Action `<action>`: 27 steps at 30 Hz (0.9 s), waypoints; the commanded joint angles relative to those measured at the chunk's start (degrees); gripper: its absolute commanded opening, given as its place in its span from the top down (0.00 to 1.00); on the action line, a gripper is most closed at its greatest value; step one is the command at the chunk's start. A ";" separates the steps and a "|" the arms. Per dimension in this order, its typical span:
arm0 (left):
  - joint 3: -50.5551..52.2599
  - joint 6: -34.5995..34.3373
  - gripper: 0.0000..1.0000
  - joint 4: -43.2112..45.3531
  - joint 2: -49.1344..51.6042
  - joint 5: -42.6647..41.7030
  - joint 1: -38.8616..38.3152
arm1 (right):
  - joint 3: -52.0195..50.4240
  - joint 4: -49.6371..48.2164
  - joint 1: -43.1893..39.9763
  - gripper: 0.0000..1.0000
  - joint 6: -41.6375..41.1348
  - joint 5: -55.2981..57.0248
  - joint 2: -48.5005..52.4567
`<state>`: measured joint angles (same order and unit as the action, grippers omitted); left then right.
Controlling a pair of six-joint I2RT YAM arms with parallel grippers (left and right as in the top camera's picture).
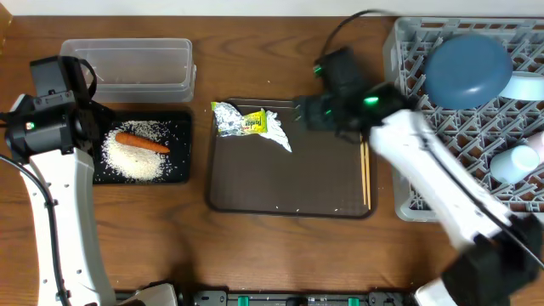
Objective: Sort waste into correct bins and load items into the dishwasher rack
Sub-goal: 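Move the right gripper back over the chopsticks on the brown tray, then close the right gripper on one wooden chopstick and lift it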
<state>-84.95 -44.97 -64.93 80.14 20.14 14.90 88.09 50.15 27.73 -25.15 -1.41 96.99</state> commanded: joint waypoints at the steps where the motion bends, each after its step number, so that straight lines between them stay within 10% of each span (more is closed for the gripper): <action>1: -0.46 0.17 0.00 -0.20 0.07 1.49 0.04 | 1.38 3.76 -4.42 0.01 1.27 -1.90 -5.01; 6: -0.46 0.17 0.01 -0.22 0.07 1.49 0.04 | 0.50 10.54 -5.57 0.01 5.14 -1.62 -5.16; 10: -0.46 0.17 0.00 -0.22 0.07 1.49 0.04 | -3.93 11.08 -4.42 0.25 5.55 2.69 -4.07; 14: -0.46 0.17 0.00 -0.20 0.07 1.49 0.04 | -10.80 6.91 -4.74 0.04 -2.60 9.09 -3.10; 27: -0.46 0.17 0.01 -0.22 0.07 1.49 0.04 | -21.40 -4.37 -4.81 0.10 -2.82 6.47 1.46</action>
<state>-84.95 -44.97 -64.93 80.14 20.12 14.90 67.55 46.81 22.94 -26.81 4.16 97.01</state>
